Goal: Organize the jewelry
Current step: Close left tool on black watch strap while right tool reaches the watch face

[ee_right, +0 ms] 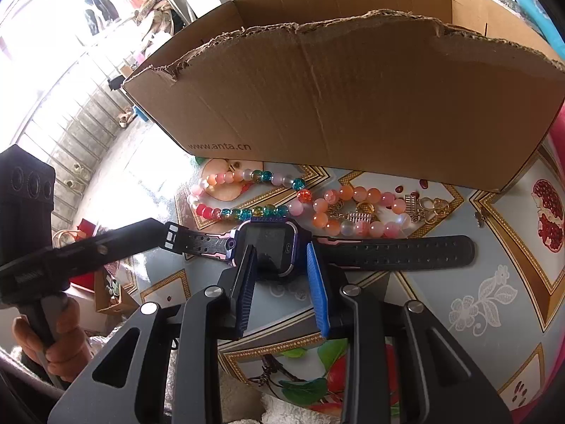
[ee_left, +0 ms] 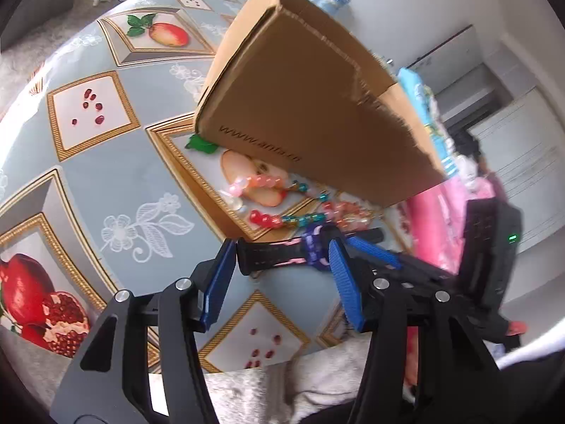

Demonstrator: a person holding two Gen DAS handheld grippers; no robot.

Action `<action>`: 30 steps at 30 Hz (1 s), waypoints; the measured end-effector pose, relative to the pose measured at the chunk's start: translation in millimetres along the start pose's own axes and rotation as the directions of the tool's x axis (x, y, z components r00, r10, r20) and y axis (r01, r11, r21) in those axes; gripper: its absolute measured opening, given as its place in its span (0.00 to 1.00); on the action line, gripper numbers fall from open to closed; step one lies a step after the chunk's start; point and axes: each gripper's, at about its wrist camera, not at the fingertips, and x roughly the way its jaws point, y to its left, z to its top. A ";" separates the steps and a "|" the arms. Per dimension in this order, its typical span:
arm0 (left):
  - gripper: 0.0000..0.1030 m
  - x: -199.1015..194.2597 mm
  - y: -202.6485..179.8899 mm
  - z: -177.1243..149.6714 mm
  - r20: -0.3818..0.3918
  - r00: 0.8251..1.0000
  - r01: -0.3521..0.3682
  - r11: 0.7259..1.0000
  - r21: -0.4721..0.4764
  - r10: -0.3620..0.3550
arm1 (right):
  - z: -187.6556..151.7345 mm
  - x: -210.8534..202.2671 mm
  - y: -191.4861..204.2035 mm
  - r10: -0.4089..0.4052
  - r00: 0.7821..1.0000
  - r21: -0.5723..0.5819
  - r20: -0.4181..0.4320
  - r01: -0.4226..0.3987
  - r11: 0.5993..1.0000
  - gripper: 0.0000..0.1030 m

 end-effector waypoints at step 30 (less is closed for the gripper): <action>0.19 48.6 -57.6 -12.3 0.029 0.837 -0.519 0.777 0.357 0.546 | -20.5 -49.2 -51.8 0.057 0.988 0.051 0.141 -0.064 0.997 0.28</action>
